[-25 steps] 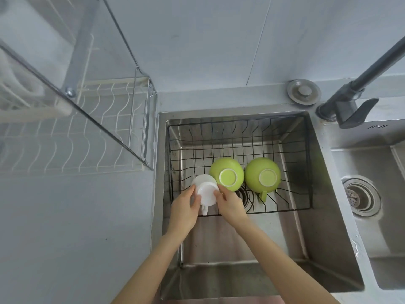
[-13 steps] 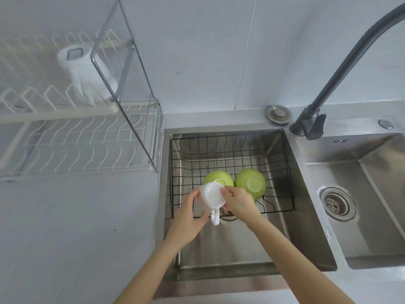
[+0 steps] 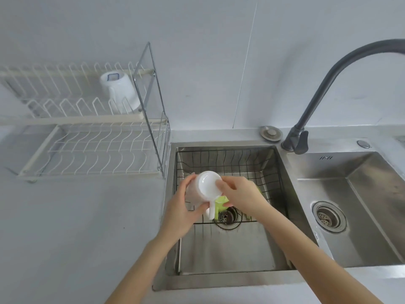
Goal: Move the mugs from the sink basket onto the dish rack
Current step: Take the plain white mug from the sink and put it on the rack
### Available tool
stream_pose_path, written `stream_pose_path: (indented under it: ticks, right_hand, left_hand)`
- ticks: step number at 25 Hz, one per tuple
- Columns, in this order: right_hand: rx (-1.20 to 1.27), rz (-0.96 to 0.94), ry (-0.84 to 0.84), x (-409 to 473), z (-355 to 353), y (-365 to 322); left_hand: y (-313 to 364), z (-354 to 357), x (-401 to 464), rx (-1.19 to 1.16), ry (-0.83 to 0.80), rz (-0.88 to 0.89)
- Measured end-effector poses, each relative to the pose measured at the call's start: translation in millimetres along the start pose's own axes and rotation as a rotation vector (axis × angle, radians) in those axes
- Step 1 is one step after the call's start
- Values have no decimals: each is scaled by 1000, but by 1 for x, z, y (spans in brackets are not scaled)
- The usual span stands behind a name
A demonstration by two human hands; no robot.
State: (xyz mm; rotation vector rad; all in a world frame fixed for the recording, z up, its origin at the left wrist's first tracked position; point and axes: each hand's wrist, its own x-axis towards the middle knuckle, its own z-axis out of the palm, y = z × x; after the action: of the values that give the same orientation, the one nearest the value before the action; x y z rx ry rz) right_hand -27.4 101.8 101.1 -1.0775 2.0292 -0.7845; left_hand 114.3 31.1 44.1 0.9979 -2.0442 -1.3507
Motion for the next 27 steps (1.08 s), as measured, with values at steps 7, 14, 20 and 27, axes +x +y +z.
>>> stream_pose_path:
  ticks: [7, 14, 20, 27]
  right_hand:
    - [155, -289, -35, -16, -23, -51]
    - [22, -490, 106, -15, -15, -109]
    - [-8, -587, 145, -3, -1, -164]
    - [-69, -678, 136, 23, 13, -244]
  left_hand:
    - [49, -51, -1, -115, 95, 107]
    - [77, -114, 6, -104, 125, 244]
    - [90, -173, 14, -38, 176, 333]
    - [107, -255, 37, 61, 227, 399]
